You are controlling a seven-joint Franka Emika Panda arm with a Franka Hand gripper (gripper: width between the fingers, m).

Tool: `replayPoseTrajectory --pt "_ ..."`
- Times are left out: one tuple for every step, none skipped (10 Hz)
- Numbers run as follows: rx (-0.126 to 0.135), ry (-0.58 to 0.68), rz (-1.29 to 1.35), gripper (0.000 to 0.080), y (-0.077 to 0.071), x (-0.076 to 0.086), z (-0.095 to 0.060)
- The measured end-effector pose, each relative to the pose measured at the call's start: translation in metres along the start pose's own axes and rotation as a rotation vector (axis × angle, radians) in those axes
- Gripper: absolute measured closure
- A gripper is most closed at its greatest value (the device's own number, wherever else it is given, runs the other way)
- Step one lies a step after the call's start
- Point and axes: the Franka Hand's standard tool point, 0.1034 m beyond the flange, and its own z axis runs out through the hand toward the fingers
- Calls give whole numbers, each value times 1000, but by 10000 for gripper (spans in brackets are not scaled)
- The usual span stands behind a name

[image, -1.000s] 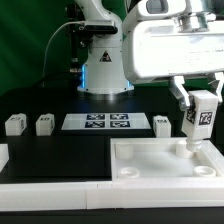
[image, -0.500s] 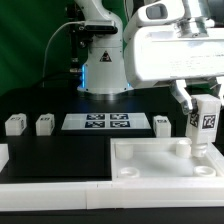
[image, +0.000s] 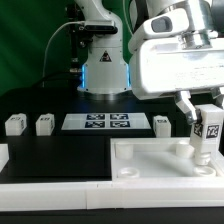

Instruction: Assemble one leg

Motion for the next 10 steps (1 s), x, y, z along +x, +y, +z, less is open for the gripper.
replayPoseTrajectory --pt "1 -1 0 506 -1 0 2" --pt "2 -1 0 506 -1 1 4" --pt "2 2 0 506 0 3 6" --pt "1 3 0 506 1 4 6" --pt "1 3 -1 506 1 4 6" --pt "1 3 -1 506 2 4 7" --pt "0 6 -1 506 2 4 7" --pt "-1 10 -1 506 2 4 7" --pt "-3 16 0 506 2 5 7" --pt "-4 22 0 506 3 5 8"
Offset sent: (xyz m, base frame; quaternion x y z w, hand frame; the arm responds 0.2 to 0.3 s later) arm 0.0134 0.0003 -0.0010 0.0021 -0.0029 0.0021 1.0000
